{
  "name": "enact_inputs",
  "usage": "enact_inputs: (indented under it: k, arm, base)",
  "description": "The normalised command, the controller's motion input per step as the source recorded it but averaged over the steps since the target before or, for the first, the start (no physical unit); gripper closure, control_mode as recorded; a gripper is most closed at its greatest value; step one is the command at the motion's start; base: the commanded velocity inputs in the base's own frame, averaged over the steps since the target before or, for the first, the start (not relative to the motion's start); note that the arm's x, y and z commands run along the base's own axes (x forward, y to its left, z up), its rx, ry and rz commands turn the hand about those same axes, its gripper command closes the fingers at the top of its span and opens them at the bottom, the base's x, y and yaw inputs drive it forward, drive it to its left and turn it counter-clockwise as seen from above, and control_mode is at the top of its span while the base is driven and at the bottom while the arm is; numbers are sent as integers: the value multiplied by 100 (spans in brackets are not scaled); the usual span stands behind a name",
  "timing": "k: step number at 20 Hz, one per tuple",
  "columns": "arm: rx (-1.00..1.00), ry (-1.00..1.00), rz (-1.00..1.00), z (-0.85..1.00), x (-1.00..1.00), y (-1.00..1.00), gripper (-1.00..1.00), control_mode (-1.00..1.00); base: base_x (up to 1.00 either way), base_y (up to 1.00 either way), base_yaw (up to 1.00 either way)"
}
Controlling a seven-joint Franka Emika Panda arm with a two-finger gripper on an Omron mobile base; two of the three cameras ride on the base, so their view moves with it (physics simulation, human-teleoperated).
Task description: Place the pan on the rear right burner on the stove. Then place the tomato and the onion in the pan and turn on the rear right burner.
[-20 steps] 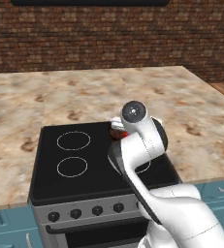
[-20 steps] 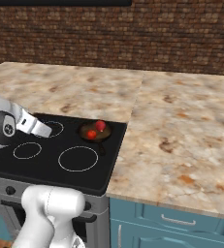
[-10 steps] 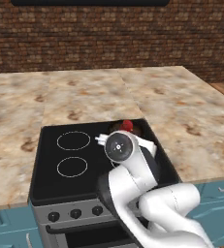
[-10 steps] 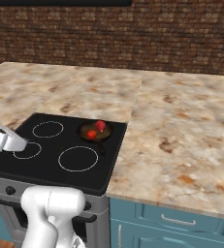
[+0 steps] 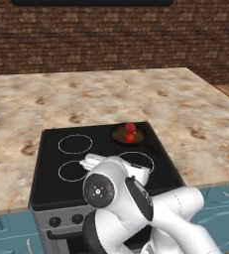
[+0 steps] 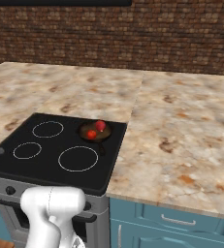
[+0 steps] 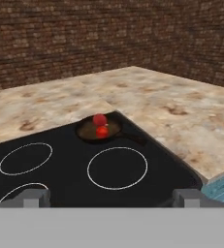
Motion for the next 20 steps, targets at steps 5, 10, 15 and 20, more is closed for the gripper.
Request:
enact_inputs:
  k: [5,10,15,20]
  arm:
    - [-8,-14,3,-19,-68,18,-100,-100]
    - [-7,-16,7,-34,-66,2,-100,-100]
    - [-5,-18,7,-36,-55,0,-100,-100]
    - [-1,-15,2,-33,-3,-9,-100,-100]
  base:
    - [0,0,0]
    - [0,0,0]
    - [0,0,0]
    - [0,0,0]
